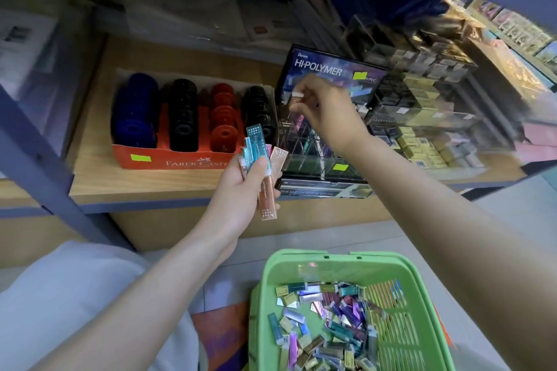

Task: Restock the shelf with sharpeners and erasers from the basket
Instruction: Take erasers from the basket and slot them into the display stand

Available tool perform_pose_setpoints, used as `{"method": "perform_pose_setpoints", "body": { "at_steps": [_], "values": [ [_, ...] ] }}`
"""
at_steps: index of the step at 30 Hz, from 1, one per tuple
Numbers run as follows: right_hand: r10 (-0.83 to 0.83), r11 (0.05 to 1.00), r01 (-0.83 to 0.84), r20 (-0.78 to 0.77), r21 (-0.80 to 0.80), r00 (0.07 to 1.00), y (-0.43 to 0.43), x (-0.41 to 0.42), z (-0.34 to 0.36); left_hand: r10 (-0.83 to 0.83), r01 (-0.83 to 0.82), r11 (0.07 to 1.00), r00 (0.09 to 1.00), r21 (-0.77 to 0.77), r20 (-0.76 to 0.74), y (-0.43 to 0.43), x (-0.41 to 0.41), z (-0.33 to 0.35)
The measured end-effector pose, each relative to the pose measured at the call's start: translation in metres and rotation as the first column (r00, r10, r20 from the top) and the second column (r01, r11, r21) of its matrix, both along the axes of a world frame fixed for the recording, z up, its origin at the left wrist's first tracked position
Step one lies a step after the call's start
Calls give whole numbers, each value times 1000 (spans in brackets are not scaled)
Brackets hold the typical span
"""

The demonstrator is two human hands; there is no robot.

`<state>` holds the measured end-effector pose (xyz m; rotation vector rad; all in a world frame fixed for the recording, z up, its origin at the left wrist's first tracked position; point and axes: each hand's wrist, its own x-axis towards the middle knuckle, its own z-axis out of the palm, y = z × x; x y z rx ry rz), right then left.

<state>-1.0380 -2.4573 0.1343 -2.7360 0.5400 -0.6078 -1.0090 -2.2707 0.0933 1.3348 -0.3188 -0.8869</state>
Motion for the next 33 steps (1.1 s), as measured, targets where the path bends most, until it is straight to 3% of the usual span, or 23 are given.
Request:
{"method": "perform_pose_setpoints", "body": {
  "at_steps": [13, 17, 20, 25, 30, 32, 33],
  "values": [
    [-29, 987, 33, 27, -156, 999, 11, -5, -7, 38, -38, 999, 990, 2, -133, -1, 9, 4],
    [-108, 978, 104, 8, 182, 994, 43, -25, 3, 46, -47, 999, 990, -5, -131, 0, 10, 4],
    [-40, 913, 67, -74, 402, 996, 65, -38, 6, 23, -25, 1000, 993, -9, -113, 0, 10, 5],
    [-16, 820, 55, -73, 570, 997, 67, -43, 11, 13, -16, 1000, 993, -24, -115, 0, 8, 9],
    [-149, 583, 73, 18, 809, 989, 65, -52, 24, 55, -63, 997, 987, -49, -148, 0, 10, 12],
    [-140, 567, 68, 15, 821, 990, 65, -57, 22, 55, -61, 997, 989, -43, -138, 0, 10, 12],
    [-114, 610, 78, -9, 788, 993, 66, -60, 20, 57, -62, 997, 990, -37, -131, 0, 10, 11]
  ]
}}
